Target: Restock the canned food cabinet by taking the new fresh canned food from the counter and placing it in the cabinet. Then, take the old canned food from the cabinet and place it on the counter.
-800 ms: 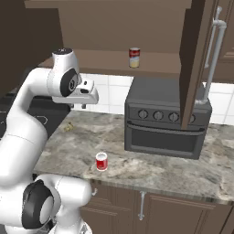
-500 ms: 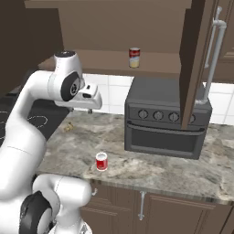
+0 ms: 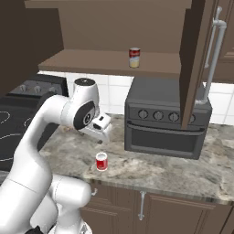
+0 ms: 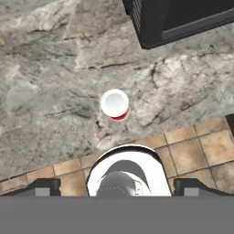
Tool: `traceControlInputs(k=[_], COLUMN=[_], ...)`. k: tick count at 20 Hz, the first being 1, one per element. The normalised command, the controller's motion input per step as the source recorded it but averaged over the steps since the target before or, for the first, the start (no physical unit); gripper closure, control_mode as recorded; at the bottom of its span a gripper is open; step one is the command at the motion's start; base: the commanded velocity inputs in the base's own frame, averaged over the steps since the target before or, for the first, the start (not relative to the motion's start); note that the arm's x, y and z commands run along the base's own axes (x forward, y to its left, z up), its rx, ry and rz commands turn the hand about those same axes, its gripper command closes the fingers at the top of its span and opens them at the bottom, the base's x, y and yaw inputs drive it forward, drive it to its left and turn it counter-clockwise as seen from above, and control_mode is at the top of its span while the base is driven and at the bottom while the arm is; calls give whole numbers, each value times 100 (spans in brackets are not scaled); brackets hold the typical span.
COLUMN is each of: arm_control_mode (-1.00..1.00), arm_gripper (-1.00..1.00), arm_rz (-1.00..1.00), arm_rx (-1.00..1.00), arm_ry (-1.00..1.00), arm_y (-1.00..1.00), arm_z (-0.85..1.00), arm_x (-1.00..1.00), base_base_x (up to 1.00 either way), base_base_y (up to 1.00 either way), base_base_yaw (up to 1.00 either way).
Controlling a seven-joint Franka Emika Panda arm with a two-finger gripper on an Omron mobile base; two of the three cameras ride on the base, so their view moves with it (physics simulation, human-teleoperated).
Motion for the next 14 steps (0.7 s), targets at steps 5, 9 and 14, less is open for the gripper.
traceControlInputs(k=[5,9,14], arm_control_mode=[-100,-100,-100], arm_gripper=[-100,-100,-100], arm_rz=[-21,-10,-1], arm_rx=[9,1,-2], arm_ry=[13,8,11], arm_y=[-3,-5,-1], arm_z=[-79,-46,-21], arm_x=[0,14,14], base_base_x=[0,0,0], base_base_y=[0,0,0], base_base_yaw=[0,0,0])
